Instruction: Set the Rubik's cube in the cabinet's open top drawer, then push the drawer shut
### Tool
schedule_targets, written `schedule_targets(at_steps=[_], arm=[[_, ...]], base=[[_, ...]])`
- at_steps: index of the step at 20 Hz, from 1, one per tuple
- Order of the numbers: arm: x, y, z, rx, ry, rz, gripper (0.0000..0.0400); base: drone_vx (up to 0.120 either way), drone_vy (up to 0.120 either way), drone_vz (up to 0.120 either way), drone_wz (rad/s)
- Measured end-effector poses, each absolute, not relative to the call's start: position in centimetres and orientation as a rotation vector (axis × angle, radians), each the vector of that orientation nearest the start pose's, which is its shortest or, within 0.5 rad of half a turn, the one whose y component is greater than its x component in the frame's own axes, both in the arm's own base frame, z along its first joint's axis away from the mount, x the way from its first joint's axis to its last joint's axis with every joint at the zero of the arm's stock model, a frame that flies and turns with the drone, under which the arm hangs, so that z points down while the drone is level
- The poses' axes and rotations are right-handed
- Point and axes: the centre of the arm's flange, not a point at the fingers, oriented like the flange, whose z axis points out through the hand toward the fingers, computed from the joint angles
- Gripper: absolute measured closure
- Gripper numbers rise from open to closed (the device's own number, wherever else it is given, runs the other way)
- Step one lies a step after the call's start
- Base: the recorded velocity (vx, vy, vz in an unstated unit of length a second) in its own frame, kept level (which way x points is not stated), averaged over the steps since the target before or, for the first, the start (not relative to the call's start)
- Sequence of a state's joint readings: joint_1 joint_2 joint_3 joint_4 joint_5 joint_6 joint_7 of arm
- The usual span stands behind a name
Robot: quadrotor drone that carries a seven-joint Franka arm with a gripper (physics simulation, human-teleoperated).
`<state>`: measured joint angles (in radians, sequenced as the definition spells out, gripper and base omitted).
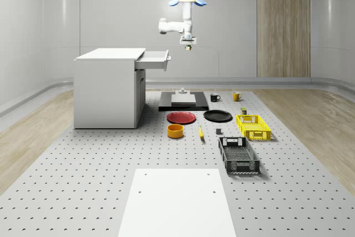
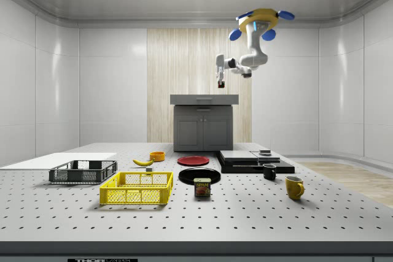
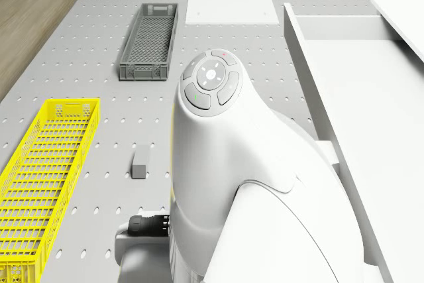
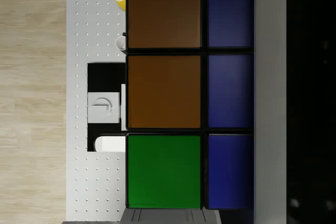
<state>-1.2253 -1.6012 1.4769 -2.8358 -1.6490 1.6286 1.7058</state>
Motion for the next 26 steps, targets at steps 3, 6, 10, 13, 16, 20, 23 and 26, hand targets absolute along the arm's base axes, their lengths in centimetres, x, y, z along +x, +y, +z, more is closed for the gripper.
schedule_targets(at_steps=[3,6,10,13,16,20,23,26], arm=[[32.07,0.0,46.67,0.001,-0.002,0.786,0.0075],[32.07,0.0,46.67,0.001,-0.002,0.786,0.0075],[32.07,0.0,46.67,0.001,-0.002,0.786,0.0075],[32.07,0.0,46.67,0.001,-0.002,0.786,0.0075],[32.07,0.0,46.67,0.001,-0.002,0.786,0.0075],[32.07,0.0,46.67,0.001,-0.002,0.786,0.0075],[32.07,0.0,46.67,0.001,-0.002,0.786,0.0075],[32.07,0.0,46.67,0.001,-0.002,0.786,0.0075]], base=[[0.0,-0.12,0.0,0.0],[0.0,-0.12,0.0,0.0],[0.0,-0.12,0.0,0.0],[0.0,-0.12,0.0,0.0],[0.0,-0.12,0.0,0.0],[0.0,-0.12,0.0,0.0],[0.0,-0.12,0.0,0.0],[0.0,-0.12,0.0,0.0]])
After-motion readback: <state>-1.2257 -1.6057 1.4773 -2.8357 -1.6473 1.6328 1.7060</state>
